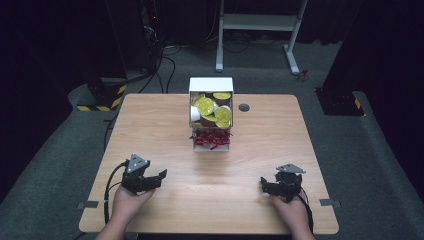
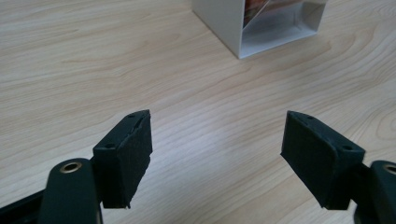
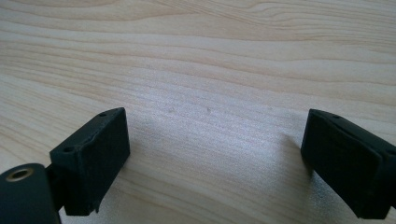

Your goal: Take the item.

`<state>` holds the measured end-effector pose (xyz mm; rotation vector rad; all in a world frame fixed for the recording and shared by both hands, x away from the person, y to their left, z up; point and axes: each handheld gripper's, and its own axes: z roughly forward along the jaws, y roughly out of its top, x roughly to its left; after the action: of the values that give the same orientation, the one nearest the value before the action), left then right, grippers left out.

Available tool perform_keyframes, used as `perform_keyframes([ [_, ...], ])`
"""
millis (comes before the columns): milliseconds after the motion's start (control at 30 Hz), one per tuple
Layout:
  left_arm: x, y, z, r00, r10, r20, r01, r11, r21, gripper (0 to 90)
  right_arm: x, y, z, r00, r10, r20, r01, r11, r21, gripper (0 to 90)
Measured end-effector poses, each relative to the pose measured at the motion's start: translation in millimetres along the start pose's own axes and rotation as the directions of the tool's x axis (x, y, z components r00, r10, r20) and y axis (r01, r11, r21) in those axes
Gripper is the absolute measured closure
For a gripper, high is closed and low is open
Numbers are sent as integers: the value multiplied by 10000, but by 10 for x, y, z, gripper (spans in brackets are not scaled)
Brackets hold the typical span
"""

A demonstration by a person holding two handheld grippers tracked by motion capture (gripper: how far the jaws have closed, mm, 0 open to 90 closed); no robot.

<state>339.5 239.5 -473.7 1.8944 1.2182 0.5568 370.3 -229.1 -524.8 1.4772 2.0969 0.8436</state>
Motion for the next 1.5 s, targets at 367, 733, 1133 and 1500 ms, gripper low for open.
perform_keyframes([
  [367, -167, 205, 99, 9999, 63, 84, -62, 9999, -109, 256, 1, -8, -5, 9999, -103, -42, 103, 9999, -13, 80],
  [733, -343, 391, 163, 9997, 193, 176, -184, 9985, -516, 271, -1, -10, -7, 9998, -153, -95, 152, 9999, -42, 80],
  [1133, -405, 426, 223, 9993, 227, 291, -203, 9965, -816, 284, 7, -15, -16, 9999, -86, -129, 86, 10000, 18, 80],
  [1500, -353, 547, 295, 9982, 249, 537, -186, 9932, -1153, 293, -5, -18, -16, 9996, -214, -183, 213, 9998, -7, 82],
])
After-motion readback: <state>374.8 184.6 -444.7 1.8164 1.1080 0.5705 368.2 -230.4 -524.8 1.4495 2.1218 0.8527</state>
